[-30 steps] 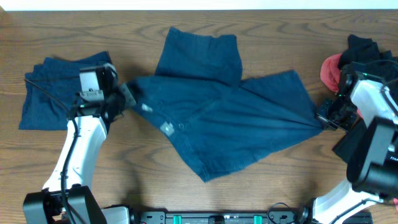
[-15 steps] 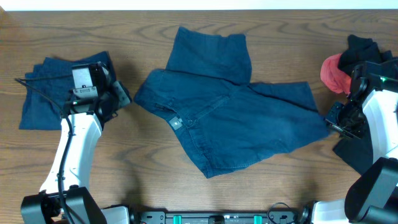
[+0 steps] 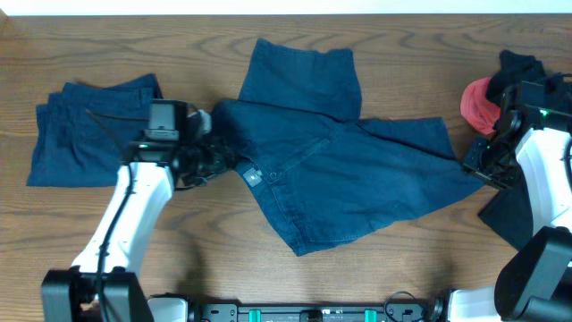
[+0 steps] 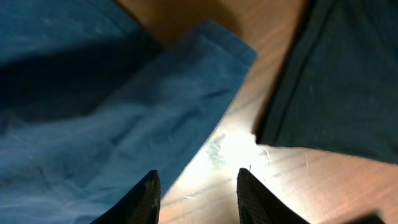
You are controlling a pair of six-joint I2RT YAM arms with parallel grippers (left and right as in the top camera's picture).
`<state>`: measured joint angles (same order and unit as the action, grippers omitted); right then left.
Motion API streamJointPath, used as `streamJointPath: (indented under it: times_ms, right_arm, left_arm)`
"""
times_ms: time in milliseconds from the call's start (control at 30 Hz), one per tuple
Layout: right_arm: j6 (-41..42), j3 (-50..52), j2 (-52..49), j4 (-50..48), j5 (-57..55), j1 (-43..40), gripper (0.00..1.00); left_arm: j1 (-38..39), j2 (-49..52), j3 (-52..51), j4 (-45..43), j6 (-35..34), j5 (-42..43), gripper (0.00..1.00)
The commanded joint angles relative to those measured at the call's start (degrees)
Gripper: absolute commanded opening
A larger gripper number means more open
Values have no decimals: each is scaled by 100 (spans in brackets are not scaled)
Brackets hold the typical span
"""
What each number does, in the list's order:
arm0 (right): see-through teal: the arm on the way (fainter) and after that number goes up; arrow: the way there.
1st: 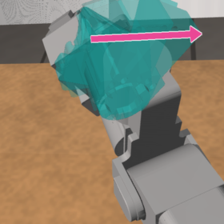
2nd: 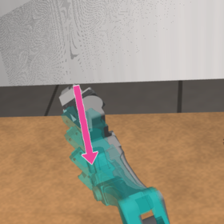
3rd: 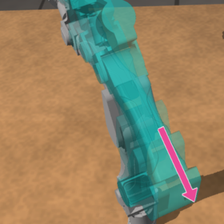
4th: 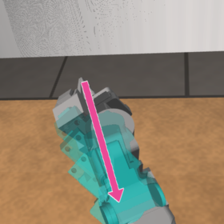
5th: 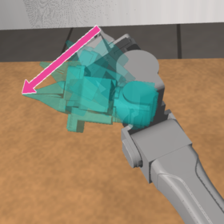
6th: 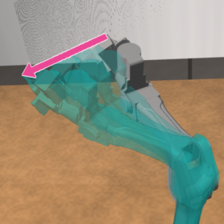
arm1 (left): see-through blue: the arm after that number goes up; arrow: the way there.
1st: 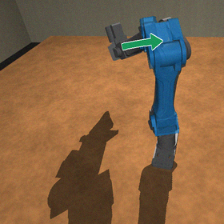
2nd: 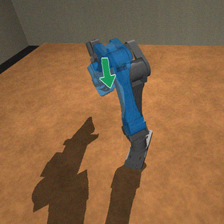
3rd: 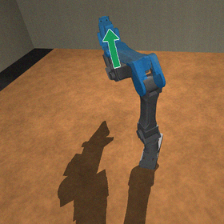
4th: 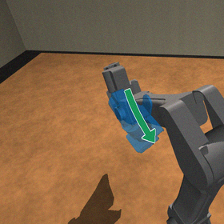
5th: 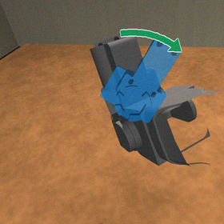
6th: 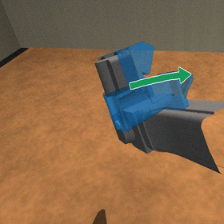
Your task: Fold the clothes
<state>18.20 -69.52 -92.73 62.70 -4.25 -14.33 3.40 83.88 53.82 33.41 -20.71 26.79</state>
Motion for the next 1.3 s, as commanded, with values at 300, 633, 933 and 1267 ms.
streamJointPath:
  times_ms: [300, 633, 933, 1267]
  right_arm:
    - [-133, -9, 63, -74, 66, 166, 40]
    - [-133, -9, 63, -46, 66, 166, 40]
    - [-133, -9, 63, -46, 66, 166, 40]
    - [-136, -9, 63, -44, 63, 166, 40]
  left_arm:
    - [1097, 1071, -271, -1060, -1556, 17, 55]
    - [1281, 2011, -271, -1580, -2140, 166, 49]
    - [1268, 2022, -264, -2229, -2140, 1279, 44]
    - [942, 2009, -260, -2490, -1945, 1213, 44]
